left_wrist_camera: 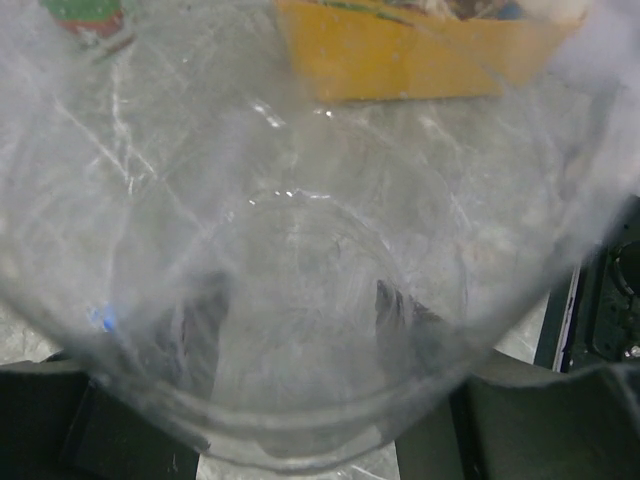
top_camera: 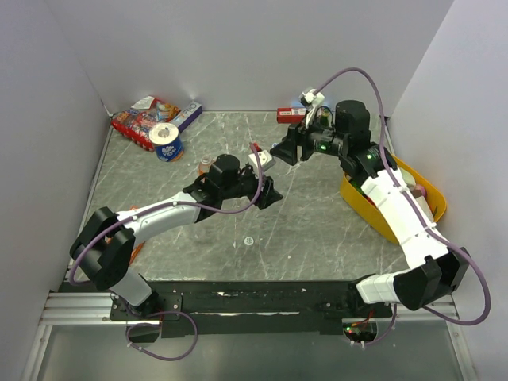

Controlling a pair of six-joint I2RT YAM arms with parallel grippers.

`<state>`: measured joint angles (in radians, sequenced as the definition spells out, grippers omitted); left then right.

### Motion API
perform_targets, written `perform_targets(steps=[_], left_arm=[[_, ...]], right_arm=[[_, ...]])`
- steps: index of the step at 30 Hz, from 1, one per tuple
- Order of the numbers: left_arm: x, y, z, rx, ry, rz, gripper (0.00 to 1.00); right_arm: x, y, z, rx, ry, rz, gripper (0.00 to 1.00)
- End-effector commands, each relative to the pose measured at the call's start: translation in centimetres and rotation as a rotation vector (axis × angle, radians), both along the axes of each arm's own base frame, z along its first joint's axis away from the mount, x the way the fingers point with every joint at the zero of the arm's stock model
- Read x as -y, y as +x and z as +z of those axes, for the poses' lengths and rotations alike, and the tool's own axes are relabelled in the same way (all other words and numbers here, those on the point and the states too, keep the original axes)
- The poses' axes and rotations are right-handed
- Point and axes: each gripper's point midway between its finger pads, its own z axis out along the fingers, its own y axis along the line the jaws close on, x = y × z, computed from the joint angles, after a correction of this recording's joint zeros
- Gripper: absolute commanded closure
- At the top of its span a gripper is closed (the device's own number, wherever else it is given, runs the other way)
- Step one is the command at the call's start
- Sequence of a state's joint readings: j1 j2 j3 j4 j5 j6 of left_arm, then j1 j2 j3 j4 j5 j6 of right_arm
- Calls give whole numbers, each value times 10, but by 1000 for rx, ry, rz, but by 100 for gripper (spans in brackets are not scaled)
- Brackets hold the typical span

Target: Screw on the bottle caps

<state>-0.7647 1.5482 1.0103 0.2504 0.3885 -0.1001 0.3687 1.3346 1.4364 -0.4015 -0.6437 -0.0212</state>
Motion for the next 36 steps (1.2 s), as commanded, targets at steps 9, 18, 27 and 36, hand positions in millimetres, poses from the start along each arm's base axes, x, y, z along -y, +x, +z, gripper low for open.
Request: perform_targets(steps=[9,18,27,36], left_arm=[[7,10,38,40,-42,15,4],[-18,-10,22,6,43,21,4],[-36,-15,45,51,90,43,4],[-46,-5,54,98,137,69,4]], right_arm=[[0,22,13,195,-55,22,82],[37,70,-22,381,-159,-93,86],[56,98,-67,426,-197,-154,87],[71,114,-96,379,-187,-197,85]])
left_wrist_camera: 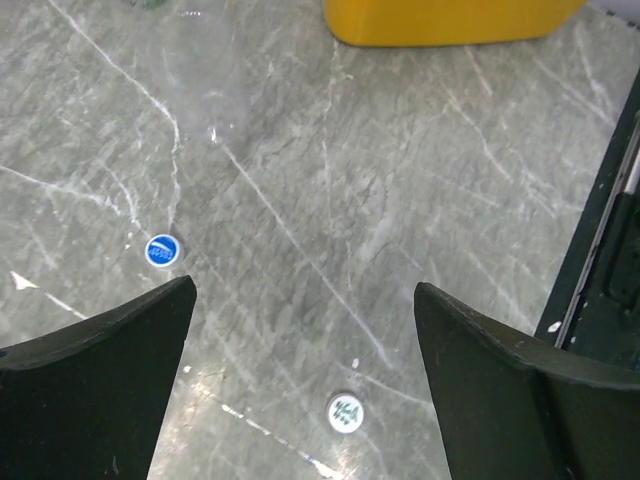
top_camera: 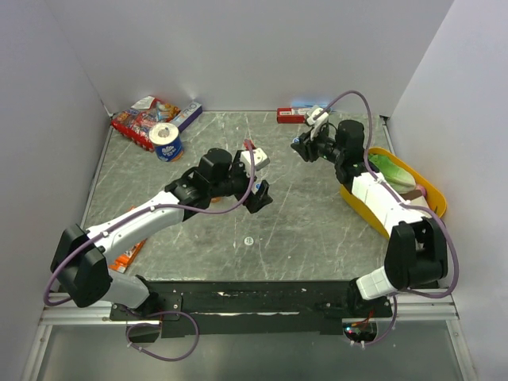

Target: Screw on the bottle caps

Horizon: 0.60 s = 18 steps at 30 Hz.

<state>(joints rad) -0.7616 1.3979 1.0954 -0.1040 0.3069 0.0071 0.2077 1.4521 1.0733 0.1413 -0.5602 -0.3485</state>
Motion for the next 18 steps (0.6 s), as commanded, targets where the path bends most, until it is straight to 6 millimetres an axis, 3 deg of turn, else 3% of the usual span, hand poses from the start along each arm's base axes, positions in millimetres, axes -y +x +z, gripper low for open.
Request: perform_targets(steps=[1,8,11,12,15,18], left_arm=[[-7,10,28,76,-3,21,4],[-7,21,30,88,2,40,4],[-9,25,30,92,5,44,4],[-9,26,31,94,2,46,4],[-10,28,29,92,4,46,4],[-9,27,31,93,-5,43,4]], right_arm=[[6,13,5,65,20,-29,84],[13,20,-16,11,28,-70,77],[14,21,-21,0,23,-80,69],[16,22,-22,-3,21,-86,60],[17,22,-25,-12,18,-97,48],[19,24,-25,-17,14,-109,41]])
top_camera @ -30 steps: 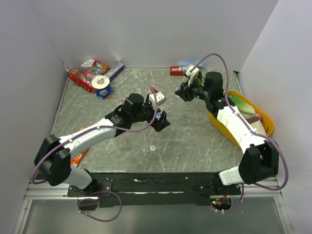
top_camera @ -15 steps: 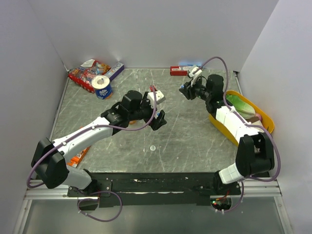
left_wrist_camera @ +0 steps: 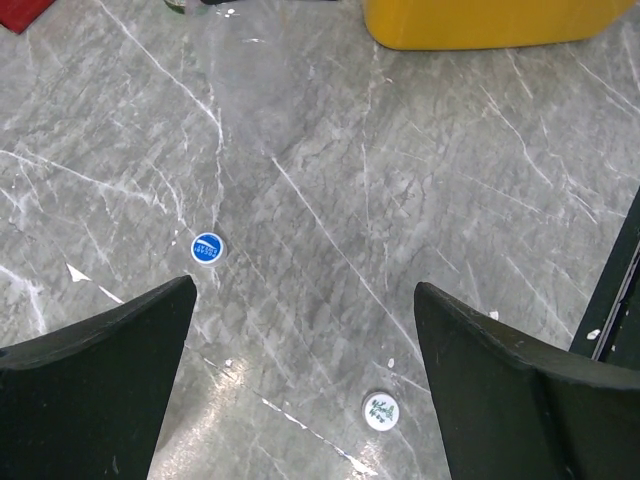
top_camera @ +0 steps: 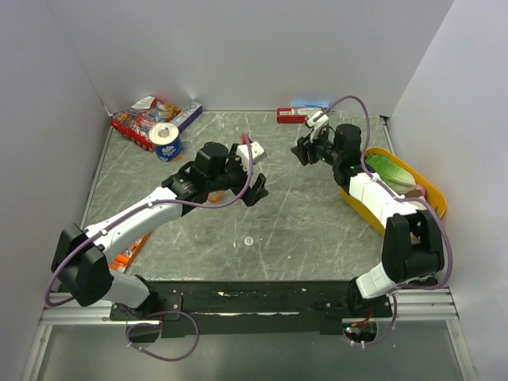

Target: Screw on the bottle caps

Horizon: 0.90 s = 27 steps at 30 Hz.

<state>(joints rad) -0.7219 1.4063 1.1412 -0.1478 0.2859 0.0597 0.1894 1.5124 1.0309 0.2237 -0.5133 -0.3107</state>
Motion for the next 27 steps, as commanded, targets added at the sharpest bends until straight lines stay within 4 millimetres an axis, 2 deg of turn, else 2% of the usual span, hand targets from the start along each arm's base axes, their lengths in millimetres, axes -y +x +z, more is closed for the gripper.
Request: perform_targets(steps=[1,13,16,17,20,22,23,25,26,27], left_arm=[[5,7,22,47,-39,-1,4],[9,8,25,50,-59,-9,4],[9,12,35,73,-69,1,4],[8,13,38,79,-71,10,4],[0,22,66,115,-111,39,4],[-7,27,87,133,-146,65,4],[-16,36,94,139,-156,96,4],[-34,46,120,173,-192,147,4],[-53,59,129,159,-224,219,4],[-67,65,144,166,-256,260,4]], right_arm=[[7,9,4,25,0,-38,39],[11,18,17,53,-11,-64,31],[11,20,34,78,-10,-67,29],[10,19,49,86,0,-61,28],[5,14,80,107,21,-32,25],[3,9,93,110,34,-20,23],[1,7,107,120,56,-13,23],[-9,-4,116,105,73,25,23],[-14,-8,128,117,86,39,23],[-21,-16,127,86,90,67,23]])
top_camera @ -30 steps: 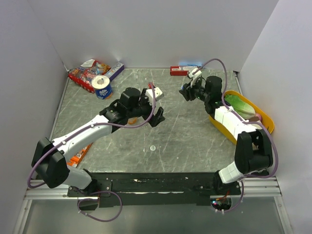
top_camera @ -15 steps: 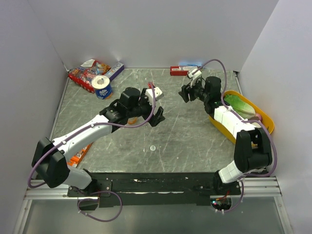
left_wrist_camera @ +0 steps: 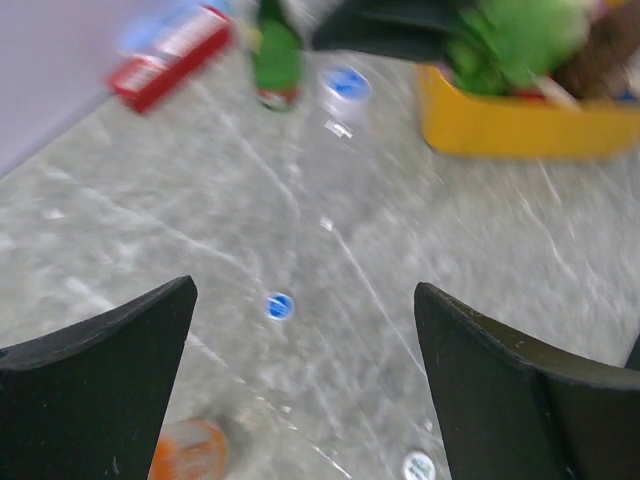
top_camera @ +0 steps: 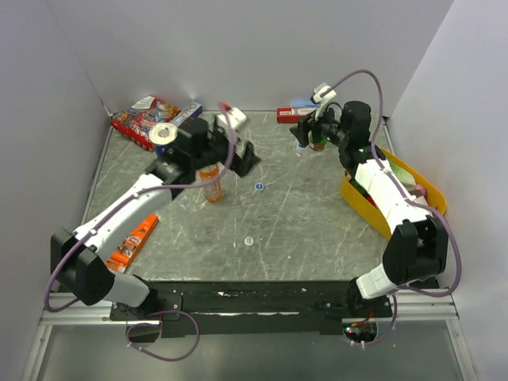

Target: Screw on the bottle caps

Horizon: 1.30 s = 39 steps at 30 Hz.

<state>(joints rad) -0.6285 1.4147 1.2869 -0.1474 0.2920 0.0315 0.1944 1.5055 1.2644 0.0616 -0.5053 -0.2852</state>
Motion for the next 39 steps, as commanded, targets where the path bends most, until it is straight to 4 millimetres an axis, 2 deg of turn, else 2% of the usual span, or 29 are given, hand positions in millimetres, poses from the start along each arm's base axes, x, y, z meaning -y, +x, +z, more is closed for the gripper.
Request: perform_targets(steps=[1,2,3,4,5,6,7,8,9,10,11,12,13,14,15,16,17,19,21,25,31,39], left_arm=[[-65,29,91,96,-172,201,4],[-94,43,98,110,-181,282,4],[-111,48,109,127,-197,322,4],[-129,49,117,144,-201,362,4],[-161,58,123,165,-201,445,4],[-180,61,127,174,-209,508,4],[-197,57,134,188,-219,546,4],[-227,59,136,196,-219,619,4],[-242,58,133,192,-216,668,4],[-254,50,139,211,-224,702,4],[-274,48,130,200,-219,762,4],[-283,43,129,197,-235,790,4],[-288,29,138,228,-254,802,4],[-297,25,130,227,-258,827,4],[-298,19,131,233,-269,831,4],[-297,6,138,261,-282,826,4],[-296,2,130,246,-290,828,4],[-296,-12,134,259,-315,835,4],[-293,-18,125,227,-327,835,4],[-293,-32,127,225,-339,837,4],[-295,-40,128,230,-323,844,4],[-292,-41,124,212,-332,831,4]], right_arm=[[-31,-38,53,17,60,120,23],[-41,-47,63,23,64,157,24],[-53,-56,65,16,64,195,24],[-77,-75,63,-5,59,268,24],[-92,-88,69,6,56,320,24],[-107,-101,69,5,51,372,24],[-136,-127,69,10,35,468,24],[-149,-138,67,9,29,511,24],[-161,-147,66,11,25,548,24],[-174,-158,64,11,23,585,24],[-196,-174,60,2,19,640,23],[-207,-181,58,-5,16,668,23],[-217,-186,60,5,13,687,22],[-228,-184,50,-10,1,685,21],[-244,-198,48,-6,-3,725,20],[-252,-199,51,11,-4,732,19],[-264,-198,40,-10,-14,742,18],[-285,-201,35,-37,-4,765,16],[-298,-205,31,-56,-1,786,16],[-323,-203,10,-108,-5,805,17],[-341,-207,-17,-158,-25,820,19],[-345,-200,-43,-180,-65,780,25]])
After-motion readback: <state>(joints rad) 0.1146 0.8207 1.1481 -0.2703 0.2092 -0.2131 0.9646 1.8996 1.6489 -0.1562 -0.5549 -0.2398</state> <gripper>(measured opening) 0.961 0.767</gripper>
